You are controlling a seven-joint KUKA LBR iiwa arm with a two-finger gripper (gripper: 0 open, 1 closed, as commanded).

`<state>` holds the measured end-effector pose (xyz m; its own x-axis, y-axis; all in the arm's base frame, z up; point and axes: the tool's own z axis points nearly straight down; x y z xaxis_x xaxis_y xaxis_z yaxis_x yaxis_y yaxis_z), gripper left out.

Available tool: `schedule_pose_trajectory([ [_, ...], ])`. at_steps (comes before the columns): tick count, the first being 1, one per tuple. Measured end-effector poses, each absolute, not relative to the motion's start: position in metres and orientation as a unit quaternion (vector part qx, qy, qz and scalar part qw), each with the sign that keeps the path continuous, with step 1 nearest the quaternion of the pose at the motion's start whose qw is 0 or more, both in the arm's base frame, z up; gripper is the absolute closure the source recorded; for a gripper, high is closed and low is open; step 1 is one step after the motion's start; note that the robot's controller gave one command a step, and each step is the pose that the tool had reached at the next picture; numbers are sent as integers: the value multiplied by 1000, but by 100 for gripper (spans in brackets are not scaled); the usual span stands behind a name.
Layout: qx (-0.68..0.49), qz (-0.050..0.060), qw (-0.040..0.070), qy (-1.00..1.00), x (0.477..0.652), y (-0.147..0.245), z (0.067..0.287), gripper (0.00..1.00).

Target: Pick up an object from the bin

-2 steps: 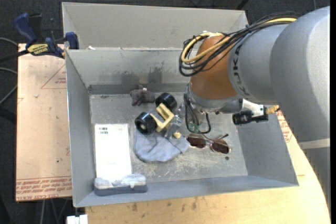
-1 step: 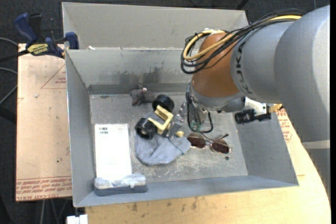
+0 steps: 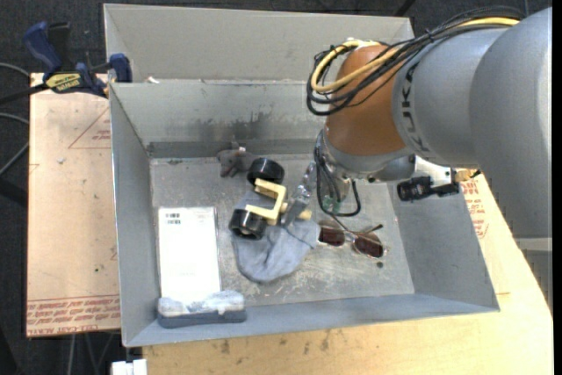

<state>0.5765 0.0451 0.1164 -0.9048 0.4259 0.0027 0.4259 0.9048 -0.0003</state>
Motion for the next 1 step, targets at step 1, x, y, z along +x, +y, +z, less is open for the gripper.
schedule_pose_trajectory([
  [1, -218, -1, -1, -976, 578, 46, 126, 100],
])
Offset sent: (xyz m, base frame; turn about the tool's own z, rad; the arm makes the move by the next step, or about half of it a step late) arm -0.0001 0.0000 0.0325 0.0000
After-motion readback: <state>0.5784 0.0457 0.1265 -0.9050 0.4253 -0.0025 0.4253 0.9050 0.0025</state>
